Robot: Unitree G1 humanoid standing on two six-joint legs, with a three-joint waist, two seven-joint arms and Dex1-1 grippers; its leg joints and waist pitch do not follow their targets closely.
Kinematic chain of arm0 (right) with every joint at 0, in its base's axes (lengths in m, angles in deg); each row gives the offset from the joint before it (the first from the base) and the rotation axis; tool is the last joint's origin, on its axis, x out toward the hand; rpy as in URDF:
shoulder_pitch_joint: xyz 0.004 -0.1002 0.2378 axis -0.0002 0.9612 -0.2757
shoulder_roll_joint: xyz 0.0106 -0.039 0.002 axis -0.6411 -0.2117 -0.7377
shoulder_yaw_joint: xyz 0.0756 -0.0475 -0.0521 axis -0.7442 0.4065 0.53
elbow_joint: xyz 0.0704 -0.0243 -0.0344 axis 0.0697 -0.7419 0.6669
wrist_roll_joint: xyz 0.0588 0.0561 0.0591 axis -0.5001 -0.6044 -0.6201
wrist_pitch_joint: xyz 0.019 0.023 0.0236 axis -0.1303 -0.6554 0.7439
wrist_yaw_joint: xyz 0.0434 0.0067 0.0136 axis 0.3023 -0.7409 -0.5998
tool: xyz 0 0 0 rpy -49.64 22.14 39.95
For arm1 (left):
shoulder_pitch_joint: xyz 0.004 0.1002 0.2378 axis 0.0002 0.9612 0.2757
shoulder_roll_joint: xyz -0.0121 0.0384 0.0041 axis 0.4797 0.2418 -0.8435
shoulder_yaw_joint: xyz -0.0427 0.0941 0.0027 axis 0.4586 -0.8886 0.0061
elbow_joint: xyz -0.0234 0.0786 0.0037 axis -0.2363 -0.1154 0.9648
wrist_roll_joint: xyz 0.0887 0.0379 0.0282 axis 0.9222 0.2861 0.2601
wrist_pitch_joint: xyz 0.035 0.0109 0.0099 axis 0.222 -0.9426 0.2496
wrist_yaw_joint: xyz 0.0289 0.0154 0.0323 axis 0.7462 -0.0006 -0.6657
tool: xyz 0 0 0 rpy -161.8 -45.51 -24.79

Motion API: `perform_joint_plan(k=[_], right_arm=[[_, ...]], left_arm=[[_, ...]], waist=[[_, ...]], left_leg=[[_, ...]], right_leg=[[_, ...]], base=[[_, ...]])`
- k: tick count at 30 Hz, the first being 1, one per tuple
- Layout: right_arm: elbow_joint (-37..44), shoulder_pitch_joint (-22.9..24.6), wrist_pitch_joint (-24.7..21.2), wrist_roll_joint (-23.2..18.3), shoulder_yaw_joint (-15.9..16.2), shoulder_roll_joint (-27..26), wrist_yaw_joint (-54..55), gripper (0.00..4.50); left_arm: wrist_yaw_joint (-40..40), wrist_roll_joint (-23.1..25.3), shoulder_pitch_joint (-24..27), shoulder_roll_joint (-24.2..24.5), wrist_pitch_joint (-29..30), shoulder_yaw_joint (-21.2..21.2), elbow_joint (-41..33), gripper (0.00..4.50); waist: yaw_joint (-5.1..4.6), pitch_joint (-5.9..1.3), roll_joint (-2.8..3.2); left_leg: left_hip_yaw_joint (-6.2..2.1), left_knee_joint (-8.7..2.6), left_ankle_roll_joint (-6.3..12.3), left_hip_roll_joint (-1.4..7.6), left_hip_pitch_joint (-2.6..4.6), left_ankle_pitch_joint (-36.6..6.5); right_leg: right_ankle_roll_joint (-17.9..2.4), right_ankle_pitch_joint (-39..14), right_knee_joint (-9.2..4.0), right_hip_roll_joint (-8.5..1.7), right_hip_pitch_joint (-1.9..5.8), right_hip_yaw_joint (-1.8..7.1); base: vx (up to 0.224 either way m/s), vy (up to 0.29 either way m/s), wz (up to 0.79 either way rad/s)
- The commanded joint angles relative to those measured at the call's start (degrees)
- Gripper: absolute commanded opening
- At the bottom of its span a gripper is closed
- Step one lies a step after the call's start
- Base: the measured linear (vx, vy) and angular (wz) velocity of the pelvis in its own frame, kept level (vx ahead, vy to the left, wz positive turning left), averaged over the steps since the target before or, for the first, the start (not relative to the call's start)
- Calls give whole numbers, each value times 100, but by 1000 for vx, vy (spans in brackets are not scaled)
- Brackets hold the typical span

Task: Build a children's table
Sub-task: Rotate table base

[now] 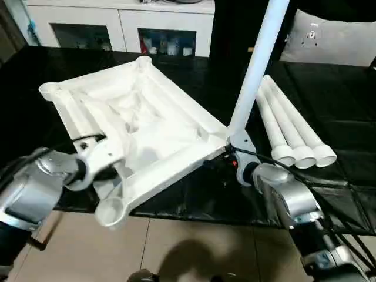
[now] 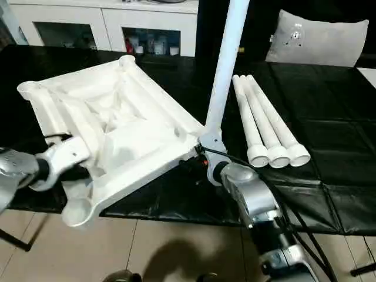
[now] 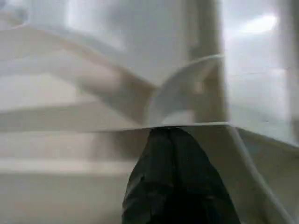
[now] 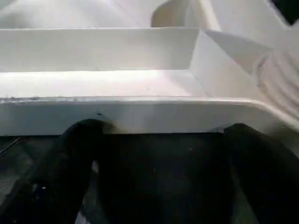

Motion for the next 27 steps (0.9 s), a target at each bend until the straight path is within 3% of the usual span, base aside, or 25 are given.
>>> perform_joint_plan(k=[1, 2, 6, 11, 16, 24, 27], right_arm=[[-176, -177, 199, 50, -56, -79, 70, 450], [-308, -245, 292, 77, -66, -101, 87, 450], [-420, -300, 378, 109, -78, -110, 85, 450], [-622, -389, 587, 181, -117, -118, 112, 450], [-593, -404, 602, 207, -257, -138, 301, 450], [-162, -422, 509, 34, -603, -97, 352, 450], [10, -513, 892, 272, -823, -100, 1007, 450]], left_arm=[[-302, -322, -48, -227, -289, -197, -130, 3], [-486, -561, -54, -424, -374, -237, -221, 3], [-541, -661, -107, -591, -413, -341, -262, 3], [-497, -767, -330, -1149, -628, -492, -54, 3], [237, -496, -676, -1793, -1471, -416, 919, 3], [973, -396, -958, -2449, -1867, -283, 1731, 3], [1627, -279, -1061, -2853, -2251, -172, 2378, 3]], waist=[[-10, -376, 58], [-11, -390, 50], [-50, -414, 23], [-54, -417, 10], [-56, -428, -9], [-17, -469, -35], [-3, -499, -52]], left_leg=[[-75, -424, -203, 210, 101, -1380], [-72, -420, -209, 209, 98, -1358], [-79, -415, -181, 196, 45, -1118], [-48, -381, -88, 189, 58, -980], [-56, -382, -70, 185, 47, -1015], [-47, -343, 60, 191, 37, -707], [-33, -325, 71, 186, 54, -647]], right_leg=[[-1023, -1574, -425, -416, 251, 268], [-1038, -1526, -412, -414, 261, 264], [-1062, -1145, -354, -405, 322, 255], [-1113, -1062, -372, -400, 326, 261], [-1016, -1166, -388, -396, 347, 252], [-1061, -764, -349, -402, 362, 246], [-1082, -717, -348, -401, 363, 247]], base=[[0, 0, 0], [0, 0, 0], [0, 0, 0], [0, 0, 0], [0, 0, 0], [0, 0, 0], [0, 0, 0]])
